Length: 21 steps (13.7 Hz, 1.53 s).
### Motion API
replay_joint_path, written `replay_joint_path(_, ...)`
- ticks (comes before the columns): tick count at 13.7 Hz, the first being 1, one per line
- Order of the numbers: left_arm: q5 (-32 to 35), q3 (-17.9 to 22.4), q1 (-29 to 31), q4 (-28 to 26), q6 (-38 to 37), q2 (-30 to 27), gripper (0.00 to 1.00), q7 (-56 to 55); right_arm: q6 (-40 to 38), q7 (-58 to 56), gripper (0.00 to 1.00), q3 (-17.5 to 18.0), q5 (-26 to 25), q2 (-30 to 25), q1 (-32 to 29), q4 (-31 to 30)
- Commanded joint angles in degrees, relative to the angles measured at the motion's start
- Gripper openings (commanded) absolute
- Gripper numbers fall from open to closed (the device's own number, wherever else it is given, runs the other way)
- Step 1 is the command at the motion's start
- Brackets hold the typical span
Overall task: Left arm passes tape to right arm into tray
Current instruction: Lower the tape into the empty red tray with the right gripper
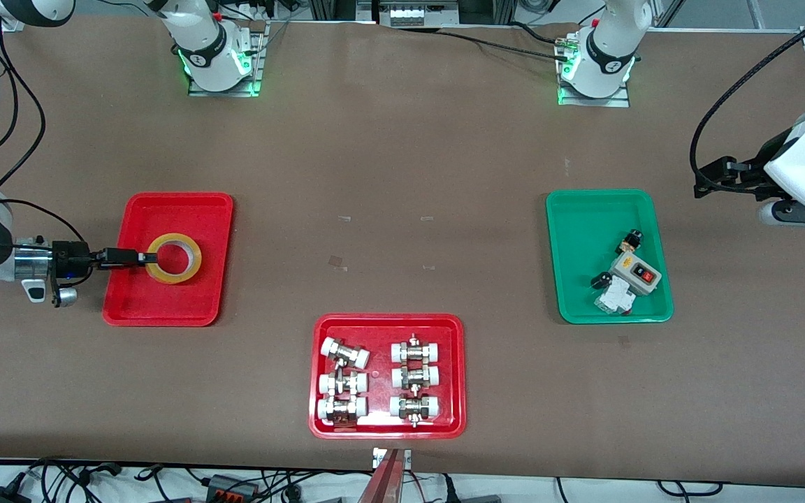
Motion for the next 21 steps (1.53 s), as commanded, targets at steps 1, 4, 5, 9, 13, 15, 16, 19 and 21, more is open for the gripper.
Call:
replay_joint_path(1, -1.42, 0.01, -0.22, 0.8, -1.41, -0.74, 1.0, -0.37, -0.92, -1.55, 0.92, 1.04, -0.08, 0.52, -1.42, 0.45)
replay_joint_path(4, -1.51, 0.1, -0.05, 0.8, -1.58, -0.66, 1.0, -0.37, -0.48, -1.63, 1.0, 0.95, -1.47, 0.35, -0.98, 0.45)
replay_joint_path(5, -1.51, 0.1, -0.13, 0.8, -1.49, -0.66, 1.0, -0.37, 0.13, -1.55, 1.0, 0.95, -3.66, 0.17, -0.72, 0.45)
replay_joint_path(9, -1.51, 0.01, -0.13, 0.8, -1.49, -0.66, 1.0, -0.55, 2.6, -0.76, 1.0, 0.95, -10.87, -1.93, 1.56, 0.62)
replay_joint_path(13, -1.77, 0.01, -0.22, 0.97, -1.23, -0.48, 1.0, -0.55, 4.53, 1.7, 1.0, 0.95, -19.38, -5.01, 5.6, 0.63)
replay_joint_path(15, -1.86, 0.01, -0.22, 0.89, -1.23, -0.48, 1.0, -0.28, 5.93, 3.02, 1.0, 0.95, -25.01, -7.12, 7.45, 0.63)
replay_joint_path(16, -1.86, 0.01, -0.22, 0.97, -1.23, -0.48, 1.0, 0.07, 5.94, 4.07, 1.0, 0.95, -26.69, -8.08, 8.07, 0.63)
replay_joint_path(19, -2.39, 0.01, -0.13, 0.88, -0.97, -0.48, 1.0, 0.25, 5.5, 13.45, 1.0, 1.04, -31.17, -12.47, 10.87, 1.06)
replay_joint_path(21, -2.74, 0.36, -1.09, 0.88, -1.58, -1.35, 1.0, 0.25, 4.37, 22.14, 1.0, 1.04, -35.13, -15.29, 13.34, 2.55)
